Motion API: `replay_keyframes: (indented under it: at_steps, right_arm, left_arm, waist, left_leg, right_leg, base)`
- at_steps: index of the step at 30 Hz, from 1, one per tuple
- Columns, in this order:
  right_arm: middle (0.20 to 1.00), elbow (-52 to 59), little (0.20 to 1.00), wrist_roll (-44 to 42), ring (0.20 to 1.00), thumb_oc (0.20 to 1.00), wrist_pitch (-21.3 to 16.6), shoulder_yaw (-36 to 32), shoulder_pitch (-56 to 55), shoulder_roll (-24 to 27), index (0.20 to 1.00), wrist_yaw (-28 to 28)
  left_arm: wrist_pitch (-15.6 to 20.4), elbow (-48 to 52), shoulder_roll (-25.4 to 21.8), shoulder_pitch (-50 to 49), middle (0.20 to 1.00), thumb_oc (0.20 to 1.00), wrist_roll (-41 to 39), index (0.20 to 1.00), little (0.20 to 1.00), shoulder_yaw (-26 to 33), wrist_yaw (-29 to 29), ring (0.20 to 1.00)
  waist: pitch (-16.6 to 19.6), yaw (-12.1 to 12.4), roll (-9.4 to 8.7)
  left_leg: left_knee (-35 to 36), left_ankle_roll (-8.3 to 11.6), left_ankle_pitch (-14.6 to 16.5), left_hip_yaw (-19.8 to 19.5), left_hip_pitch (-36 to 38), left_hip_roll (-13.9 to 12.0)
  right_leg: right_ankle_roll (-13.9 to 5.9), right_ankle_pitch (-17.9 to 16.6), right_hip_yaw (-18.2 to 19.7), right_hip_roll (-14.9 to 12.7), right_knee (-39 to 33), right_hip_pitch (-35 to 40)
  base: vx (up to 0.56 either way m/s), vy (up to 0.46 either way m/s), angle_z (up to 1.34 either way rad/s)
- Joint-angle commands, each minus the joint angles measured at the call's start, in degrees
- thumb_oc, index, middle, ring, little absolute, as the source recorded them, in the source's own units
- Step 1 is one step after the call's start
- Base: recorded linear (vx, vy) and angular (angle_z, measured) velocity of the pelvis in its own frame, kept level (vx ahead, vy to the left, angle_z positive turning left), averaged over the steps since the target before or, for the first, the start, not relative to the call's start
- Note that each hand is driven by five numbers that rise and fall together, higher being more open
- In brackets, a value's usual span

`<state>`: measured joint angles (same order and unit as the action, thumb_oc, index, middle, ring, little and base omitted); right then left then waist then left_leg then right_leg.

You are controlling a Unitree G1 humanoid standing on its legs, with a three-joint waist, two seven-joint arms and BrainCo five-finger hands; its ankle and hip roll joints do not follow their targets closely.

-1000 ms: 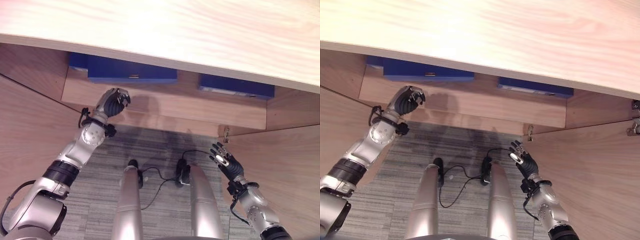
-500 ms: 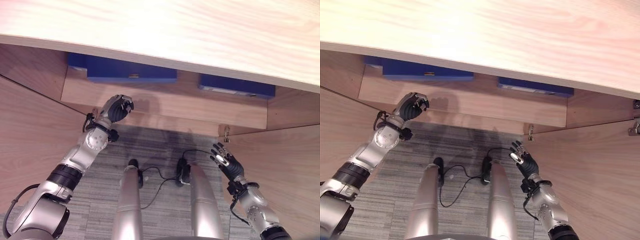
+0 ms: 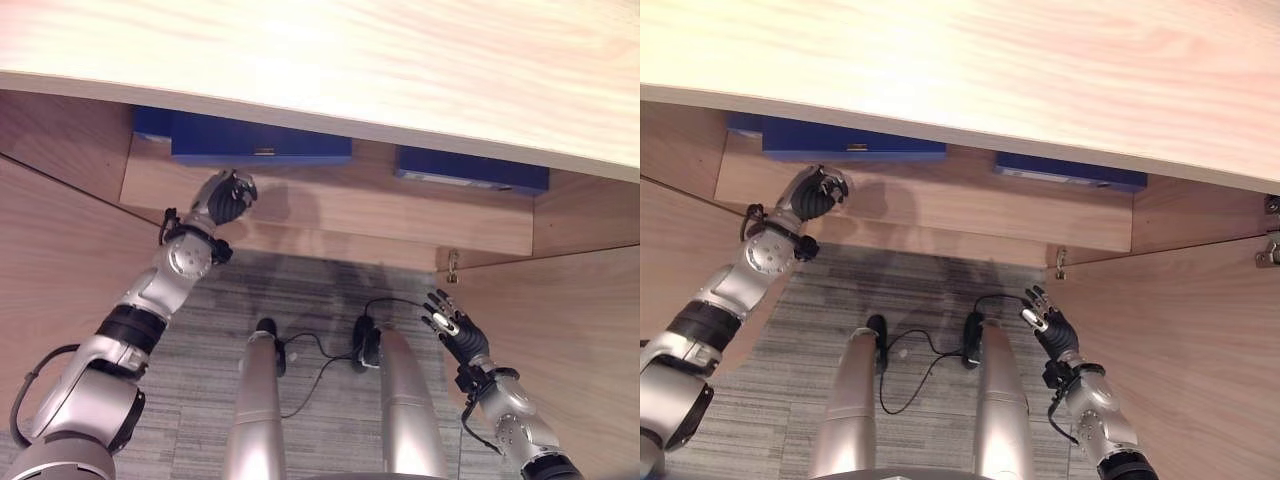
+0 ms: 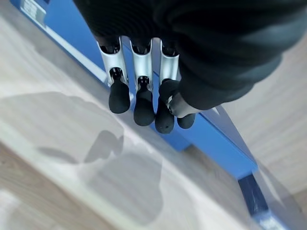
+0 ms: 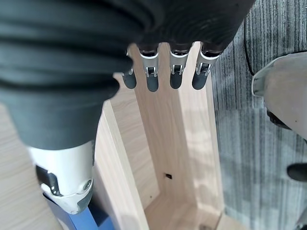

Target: Put the empty folder in the office cabinet

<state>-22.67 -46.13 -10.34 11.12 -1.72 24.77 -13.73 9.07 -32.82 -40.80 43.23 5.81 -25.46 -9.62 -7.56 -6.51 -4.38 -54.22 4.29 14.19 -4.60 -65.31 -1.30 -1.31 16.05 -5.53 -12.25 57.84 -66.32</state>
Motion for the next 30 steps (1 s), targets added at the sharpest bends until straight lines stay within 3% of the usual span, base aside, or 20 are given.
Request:
replay_keyframes:
  at_steps: [1,16,30]
  right_arm:
    - [1.0,3.01,1.0,-1.96,1.0,1.0,-0.71,-0.08,-1.64,3.26,1.0,-0.91]
    - [1.0,3.97,1.0,-5.68,1.0,1.0,-1.98,1.69,-0.61,3.7,1.0,-0.9]
    - [1.0,4.47,1.0,-6.97,1.0,1.0,-2.75,2.29,0.05,3.81,1.0,-0.26]
  left_arm:
    - [1.63,-2.48,-0.88,4.98,0.2,0.2,-4.2,0.2,0.2,0.9,-1.55,0.2]
    - [1.43,-21.97,-0.05,20.99,0.2,0.2,-16.44,0.2,0.2,-4.69,0.23,0.2]
    - [1.16,-28.51,0.71,25.01,0.2,0.2,-19.1,0.2,0.2,-5.3,1.1,0.2]
  waist:
    - [1.38,-0.84,1.71]
    - [1.68,-3.29,1.31]
    - [1.86,-4.16,1.1]
  left_leg:
    - [1.75,-4.8,4.31,-1.76,0.74,-0.27]
    - [0.49,-4.52,3.97,-1.95,-0.79,-1.28]
    - [0.4,-4.52,3.58,-2.22,-1.85,-1.62]
  right_leg:
    - [1.22,2.22,-2.19,0.93,-4.77,2.21]
    - [1.29,1.88,-2.13,1.72,-4.3,1.14]
    - [1.17,1.3,-2.01,1.93,-4.46,0.34]
  base:
    - [0.0,0.0,0.0]
    - [0.0,-0.001,-0.03]
    - [0.0,0.0,-0.02]
